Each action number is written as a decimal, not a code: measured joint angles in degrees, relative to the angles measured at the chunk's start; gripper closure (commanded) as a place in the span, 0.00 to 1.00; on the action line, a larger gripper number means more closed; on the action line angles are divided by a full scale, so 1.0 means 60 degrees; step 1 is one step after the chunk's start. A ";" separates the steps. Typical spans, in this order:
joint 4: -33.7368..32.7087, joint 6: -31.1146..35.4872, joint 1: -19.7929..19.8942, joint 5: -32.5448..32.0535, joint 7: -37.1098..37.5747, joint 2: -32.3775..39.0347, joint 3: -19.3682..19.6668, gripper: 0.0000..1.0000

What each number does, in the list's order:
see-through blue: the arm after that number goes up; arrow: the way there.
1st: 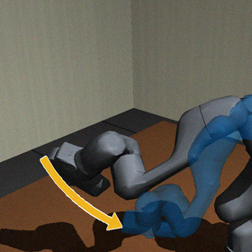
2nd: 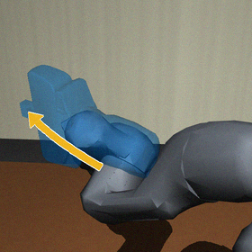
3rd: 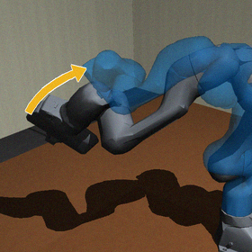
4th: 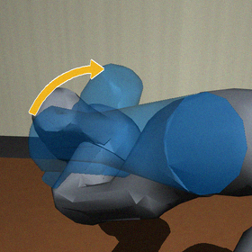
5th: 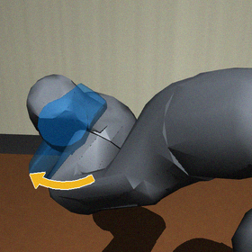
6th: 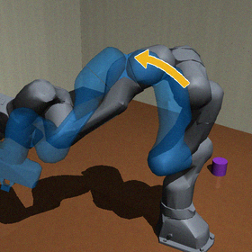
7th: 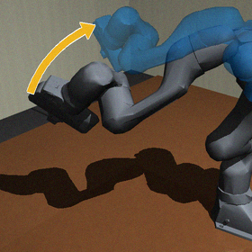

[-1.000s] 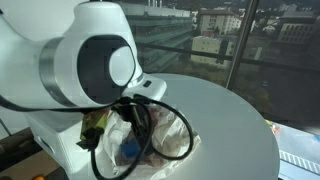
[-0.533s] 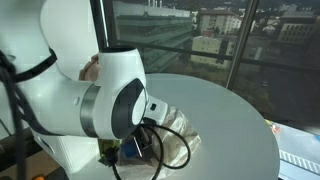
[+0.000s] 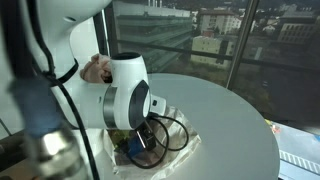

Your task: Remove the objects in the plastic bag

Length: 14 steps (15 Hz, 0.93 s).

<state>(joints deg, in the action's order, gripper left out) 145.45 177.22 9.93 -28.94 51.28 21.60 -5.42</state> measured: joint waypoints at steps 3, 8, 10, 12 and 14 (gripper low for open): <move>-0.0123 -0.0001 -0.0195 -0.0008 -0.0027 0.0404 0.0004 0.28; -0.0248 -0.0195 -0.0461 -0.0008 -0.0103 0.0504 -0.0114 0.66; -0.0302 -0.0614 -0.0811 -0.0008 -0.0079 0.0346 -0.0034 0.78; -0.0397 -0.1227 -0.1331 -0.0057 0.0020 0.0075 0.0211 0.85; -0.0510 -0.2003 -0.1820 -0.0214 0.0278 -0.0311 0.0456 0.88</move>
<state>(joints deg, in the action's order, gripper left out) 142.39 165.20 -0.99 -30.22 52.95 19.74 -2.68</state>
